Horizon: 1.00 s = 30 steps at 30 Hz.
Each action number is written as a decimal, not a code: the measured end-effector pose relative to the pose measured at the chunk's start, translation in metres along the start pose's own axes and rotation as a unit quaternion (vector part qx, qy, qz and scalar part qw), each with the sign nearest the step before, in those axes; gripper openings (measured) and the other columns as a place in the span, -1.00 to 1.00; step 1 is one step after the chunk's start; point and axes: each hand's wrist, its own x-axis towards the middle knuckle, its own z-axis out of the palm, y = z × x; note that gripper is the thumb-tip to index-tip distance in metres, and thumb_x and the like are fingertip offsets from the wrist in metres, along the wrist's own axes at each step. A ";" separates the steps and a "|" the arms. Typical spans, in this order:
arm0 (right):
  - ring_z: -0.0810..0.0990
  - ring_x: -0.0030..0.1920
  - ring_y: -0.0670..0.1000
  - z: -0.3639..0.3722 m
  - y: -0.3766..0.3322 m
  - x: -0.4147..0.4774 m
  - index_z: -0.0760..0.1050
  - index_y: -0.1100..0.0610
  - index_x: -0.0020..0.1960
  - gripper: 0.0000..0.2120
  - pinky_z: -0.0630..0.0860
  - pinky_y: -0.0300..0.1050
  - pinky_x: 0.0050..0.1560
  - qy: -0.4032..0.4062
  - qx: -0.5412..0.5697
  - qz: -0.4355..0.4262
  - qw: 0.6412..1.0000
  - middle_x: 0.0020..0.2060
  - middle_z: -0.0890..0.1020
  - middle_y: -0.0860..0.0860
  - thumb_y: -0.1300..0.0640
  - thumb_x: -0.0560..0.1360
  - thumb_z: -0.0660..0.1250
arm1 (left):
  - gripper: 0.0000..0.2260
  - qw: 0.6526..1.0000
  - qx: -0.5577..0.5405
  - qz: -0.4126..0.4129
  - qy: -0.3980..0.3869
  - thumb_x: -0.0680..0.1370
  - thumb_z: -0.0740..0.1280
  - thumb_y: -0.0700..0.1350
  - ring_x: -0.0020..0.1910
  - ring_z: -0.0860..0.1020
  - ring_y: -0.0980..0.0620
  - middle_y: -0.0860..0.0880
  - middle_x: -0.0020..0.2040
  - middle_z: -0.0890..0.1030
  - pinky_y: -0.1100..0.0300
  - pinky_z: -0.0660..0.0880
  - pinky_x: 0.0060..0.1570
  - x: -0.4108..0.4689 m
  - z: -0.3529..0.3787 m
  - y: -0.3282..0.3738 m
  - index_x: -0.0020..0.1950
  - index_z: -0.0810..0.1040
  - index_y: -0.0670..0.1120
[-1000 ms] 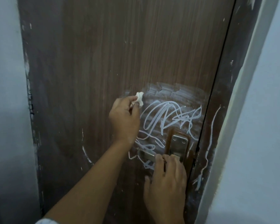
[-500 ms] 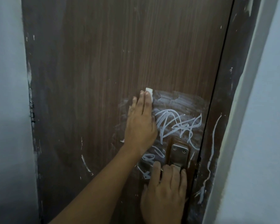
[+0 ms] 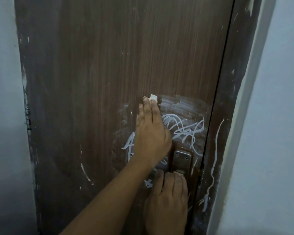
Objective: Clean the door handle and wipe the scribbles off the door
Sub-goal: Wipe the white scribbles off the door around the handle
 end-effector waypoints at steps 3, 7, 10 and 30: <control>0.60 -0.01 0.25 -0.001 0.000 0.001 0.60 0.25 0.03 -0.65 0.41 0.15 0.24 -0.016 0.011 0.004 1.000 -0.13 0.60 0.22 0.17 0.38 0.14 | -0.34 0.998 0.028 0.057 -0.020 0.57 0.11 -0.15 0.51 -0.27 -0.10 -0.14 0.54 -0.25 0.09 -0.26 0.45 -0.006 0.004 0.006 0.51 -0.25 -0.16; 0.59 0.02 0.24 -0.010 0.003 0.005 0.59 0.26 0.09 -0.58 0.40 0.13 0.26 -0.086 -0.004 -0.022 0.996 -0.07 0.61 0.22 0.15 0.33 0.17 | -0.37 0.996 0.059 0.061 -0.033 0.59 0.08 -0.12 0.52 -0.25 -0.09 -0.12 0.55 -0.25 0.03 -0.22 0.47 -0.005 0.001 0.001 0.52 -0.25 -0.12; 0.59 0.03 0.23 -0.017 0.005 0.009 0.56 0.26 0.13 -0.57 0.44 0.13 0.23 -0.132 -0.002 -0.025 0.991 -0.06 0.61 0.22 0.16 0.31 0.22 | -0.35 0.998 0.035 0.050 -0.033 0.57 0.10 -0.14 0.52 -0.24 -0.11 -0.13 0.55 -0.24 -0.01 -0.19 0.48 -0.006 0.002 0.007 0.52 -0.24 -0.14; 0.54 0.09 0.23 -0.022 0.005 0.011 0.48 0.26 0.20 -0.61 0.43 0.09 0.25 -0.187 0.124 -0.003 0.975 0.04 0.59 0.24 0.16 0.42 0.16 | -0.38 0.999 0.021 0.030 -0.015 0.57 0.09 -0.09 0.52 -0.21 -0.18 -0.12 0.56 -0.17 -0.13 -0.10 0.48 -0.005 0.007 0.026 0.53 -0.19 -0.13</control>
